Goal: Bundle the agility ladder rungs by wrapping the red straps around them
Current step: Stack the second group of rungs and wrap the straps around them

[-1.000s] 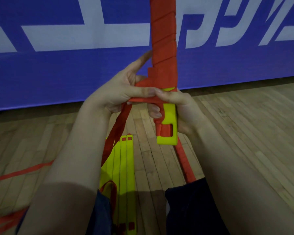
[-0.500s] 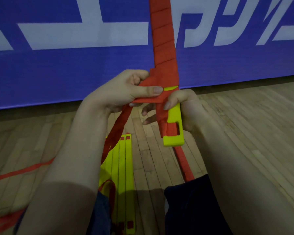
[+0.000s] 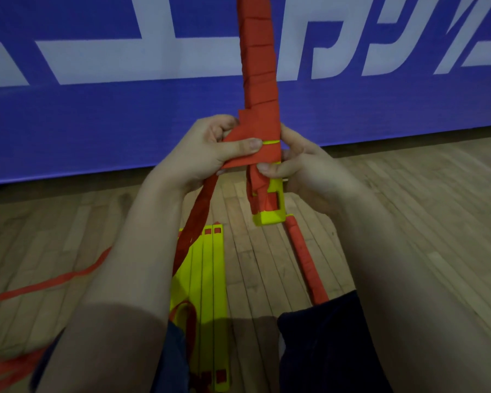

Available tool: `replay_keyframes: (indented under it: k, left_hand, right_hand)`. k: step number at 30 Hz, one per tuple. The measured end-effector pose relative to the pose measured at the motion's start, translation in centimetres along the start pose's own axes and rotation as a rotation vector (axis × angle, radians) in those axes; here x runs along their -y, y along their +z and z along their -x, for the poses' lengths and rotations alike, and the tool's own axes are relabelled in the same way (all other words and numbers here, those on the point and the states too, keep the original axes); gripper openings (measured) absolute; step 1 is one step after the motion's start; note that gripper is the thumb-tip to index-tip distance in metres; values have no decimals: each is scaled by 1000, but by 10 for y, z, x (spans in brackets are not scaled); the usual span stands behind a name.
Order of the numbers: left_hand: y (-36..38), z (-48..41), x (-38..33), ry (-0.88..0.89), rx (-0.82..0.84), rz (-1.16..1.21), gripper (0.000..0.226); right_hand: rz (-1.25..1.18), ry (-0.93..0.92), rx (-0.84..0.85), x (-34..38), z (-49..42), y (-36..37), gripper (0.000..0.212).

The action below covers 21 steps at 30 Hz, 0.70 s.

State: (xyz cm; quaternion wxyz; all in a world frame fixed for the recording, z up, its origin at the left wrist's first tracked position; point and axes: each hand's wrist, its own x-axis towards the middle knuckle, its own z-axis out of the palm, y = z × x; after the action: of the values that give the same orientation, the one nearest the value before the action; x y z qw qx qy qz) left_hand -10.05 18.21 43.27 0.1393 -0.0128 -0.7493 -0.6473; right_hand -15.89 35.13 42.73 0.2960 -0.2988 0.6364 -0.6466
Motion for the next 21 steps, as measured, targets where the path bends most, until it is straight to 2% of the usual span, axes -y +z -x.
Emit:
replay_keyframes:
  k: [3, 5, 7, 9, 11, 14, 16, 18, 21]
  left_hand:
    - [4, -2, 2, -11, -28, 24, 25]
    - [9, -2, 0, 0, -30, 17, 24]
    - [16, -3, -1, 14, -24, 7, 33]
    - [21, -3, -1, 28, -35, 9, 40]
    - [22, -3, -5, 64, -56, -33, 39]
    - [19, -2, -12, 102, -70, -129, 42]
    - [15, 1, -14, 80, -22, -164, 48]
    - [9, 4, -14, 42, 25, -198, 43]
    - [4, 10, -17, -39, 87, -163, 35]
  right_hand:
    - [-138, -31, -64, -2, -6, 9, 67]
    - [-247, -78, -219, 0, -7, 19, 63]
    - [-215, -164, -420, -2, -9, 28, 52]
    - [-123, -217, -541, -6, -11, 34, 46]
    - [-123, -222, -556, -4, -10, 36, 39]
    - [-231, -214, -482, 0, -7, 36, 36]
    - [-229, -207, -458, 1, -5, 36, 38]
    - [-221, -190, -443, 2, -4, 37, 40]
    - [-161, -207, -453, 4, -2, 35, 31]
